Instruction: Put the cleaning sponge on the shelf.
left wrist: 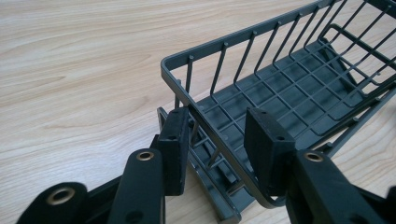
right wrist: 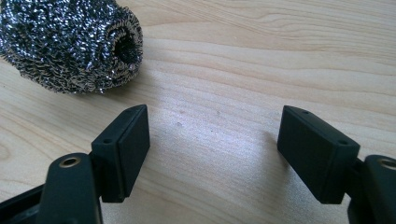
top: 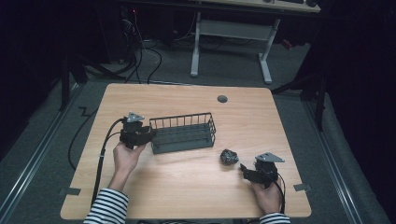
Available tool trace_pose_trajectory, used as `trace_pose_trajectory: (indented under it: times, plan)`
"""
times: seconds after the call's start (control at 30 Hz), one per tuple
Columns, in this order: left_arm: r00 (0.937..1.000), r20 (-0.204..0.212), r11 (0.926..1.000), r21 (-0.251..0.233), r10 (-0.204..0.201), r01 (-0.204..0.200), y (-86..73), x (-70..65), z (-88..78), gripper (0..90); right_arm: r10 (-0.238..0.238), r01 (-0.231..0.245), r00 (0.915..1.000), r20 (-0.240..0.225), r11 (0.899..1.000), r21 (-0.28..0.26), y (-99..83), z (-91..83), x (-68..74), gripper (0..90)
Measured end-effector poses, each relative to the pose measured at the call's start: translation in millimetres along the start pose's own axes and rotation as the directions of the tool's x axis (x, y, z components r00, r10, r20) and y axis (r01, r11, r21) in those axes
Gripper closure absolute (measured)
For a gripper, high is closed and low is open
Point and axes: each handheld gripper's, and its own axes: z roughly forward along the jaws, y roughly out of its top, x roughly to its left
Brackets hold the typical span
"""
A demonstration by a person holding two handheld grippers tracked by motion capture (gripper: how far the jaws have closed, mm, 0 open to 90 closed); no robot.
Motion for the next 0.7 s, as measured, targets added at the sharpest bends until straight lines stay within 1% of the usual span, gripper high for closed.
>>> trace_pose_trajectory:
  times: [0.03,0.07,0.3,0.47,0.5,0.63,0.7]
  plan:
    - [1.0000,0.000,1.0000,0.000,0.000,0.000,0.0,0.0,0.0,60.9,0.000,0.000,1.0000,0.000,1.000,0.000,0.0,0.0,0.0,25.5]
    - [1.0000,0.008,1.0000,0.002,0.005,-0.005,0.8,-3.6,1.8,60.8,0.000,0.000,1.0000,0.000,1.000,0.000,0.0,0.0,0.0,25.4]
    - [0.9999,0.004,0.9999,0.005,0.010,-0.010,2.1,-12.2,5.9,60.7,-0.002,0.002,1.0000,0.000,1.000,-0.001,0.0,0.1,-0.1,25.5]
    - [0.9997,0.015,0.9998,0.008,0.018,-0.018,3.7,-18.6,8.9,60.4,-0.002,0.002,1.0000,-0.001,1.000,-0.001,0.0,0.1,-0.1,25.5]
    - [0.9994,0.016,0.9994,0.015,0.030,-0.030,5.2,-21.7,10.5,60.4,-0.002,0.002,1.0000,0.000,1.000,-0.001,0.0,0.1,-0.1,25.5]
    - [0.9988,0.021,0.9988,0.021,0.044,-0.045,7.0,-26.0,12.9,60.2,-0.002,0.002,1.0000,-0.001,1.000,-0.001,0.0,0.1,-0.1,25.5]
    - [0.9988,0.027,0.9990,0.021,0.040,-0.041,7.6,-27.0,14.8,60.1,-0.002,0.002,1.0000,-0.002,1.000,-0.001,0.0,0.1,-0.1,25.6]
